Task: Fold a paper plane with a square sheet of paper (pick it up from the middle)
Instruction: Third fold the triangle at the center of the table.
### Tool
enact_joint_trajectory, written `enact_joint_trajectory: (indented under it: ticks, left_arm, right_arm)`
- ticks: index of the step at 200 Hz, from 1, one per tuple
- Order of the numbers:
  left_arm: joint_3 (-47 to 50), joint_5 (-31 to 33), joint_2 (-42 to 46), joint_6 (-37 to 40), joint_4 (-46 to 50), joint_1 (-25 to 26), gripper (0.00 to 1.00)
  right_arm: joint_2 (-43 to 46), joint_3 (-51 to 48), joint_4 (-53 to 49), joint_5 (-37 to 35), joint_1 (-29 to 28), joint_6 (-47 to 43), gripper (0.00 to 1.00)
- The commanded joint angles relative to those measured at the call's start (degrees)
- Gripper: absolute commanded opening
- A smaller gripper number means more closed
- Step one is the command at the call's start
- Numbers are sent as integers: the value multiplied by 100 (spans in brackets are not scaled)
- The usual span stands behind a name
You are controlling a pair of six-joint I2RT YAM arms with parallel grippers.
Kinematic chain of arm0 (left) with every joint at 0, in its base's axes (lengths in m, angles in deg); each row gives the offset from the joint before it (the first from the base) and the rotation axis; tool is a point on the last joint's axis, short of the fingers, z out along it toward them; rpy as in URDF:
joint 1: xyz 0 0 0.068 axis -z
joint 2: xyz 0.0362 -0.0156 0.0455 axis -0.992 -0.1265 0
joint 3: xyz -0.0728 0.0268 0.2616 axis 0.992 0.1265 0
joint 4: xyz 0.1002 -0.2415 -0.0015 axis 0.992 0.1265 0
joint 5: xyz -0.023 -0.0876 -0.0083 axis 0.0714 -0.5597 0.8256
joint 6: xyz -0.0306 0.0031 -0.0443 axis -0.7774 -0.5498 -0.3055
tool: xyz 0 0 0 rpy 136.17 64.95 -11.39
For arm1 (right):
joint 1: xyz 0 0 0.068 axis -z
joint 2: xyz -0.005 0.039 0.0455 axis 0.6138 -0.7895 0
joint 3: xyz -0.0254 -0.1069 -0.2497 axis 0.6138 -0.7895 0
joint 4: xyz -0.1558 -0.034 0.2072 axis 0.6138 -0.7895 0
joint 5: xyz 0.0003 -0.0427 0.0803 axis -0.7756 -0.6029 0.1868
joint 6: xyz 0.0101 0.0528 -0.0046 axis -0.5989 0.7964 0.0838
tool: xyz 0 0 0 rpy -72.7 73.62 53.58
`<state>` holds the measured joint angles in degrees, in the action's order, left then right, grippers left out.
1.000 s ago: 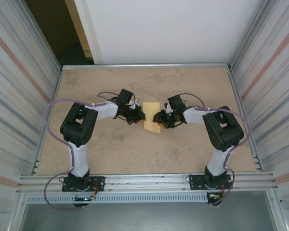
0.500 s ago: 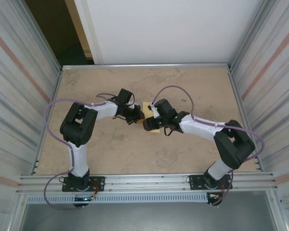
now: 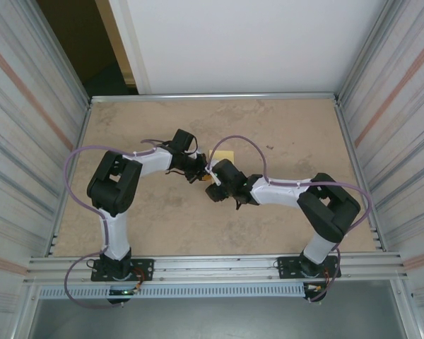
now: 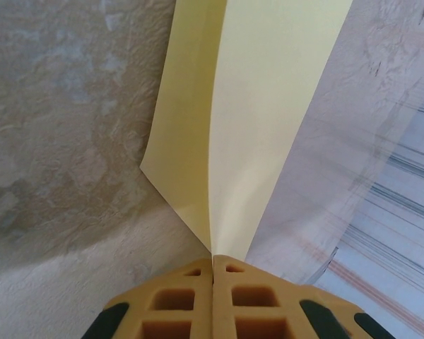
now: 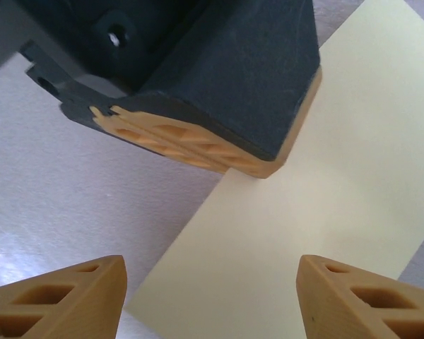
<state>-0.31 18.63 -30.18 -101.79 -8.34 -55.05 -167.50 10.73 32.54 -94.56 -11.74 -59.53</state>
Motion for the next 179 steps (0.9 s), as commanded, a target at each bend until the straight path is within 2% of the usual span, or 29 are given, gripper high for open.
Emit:
enact_joint_trajectory:
  ticks: [1,43,116,148,179]
  left_arm:
    - [-110,-140,200,-125,120,-44,3]
    - [-162,31,218,0,315,-44,3]
    - [-214,108,254,74,477,-37,7]
    - [-291,231,343,197,669,-51,17]
    - [-261,562,596,421,884,-216,31]
  right_arm:
    - [-53,-91,319,-318,-40,-338,60]
    - [166,-334,554,-181,-42,-879,43]
    - [211,-305,447,-22,-41,-1011,10]
    - [221,-243,234,425,15,-990,0]
    - [341,-342,148,1438,343,-612,0]
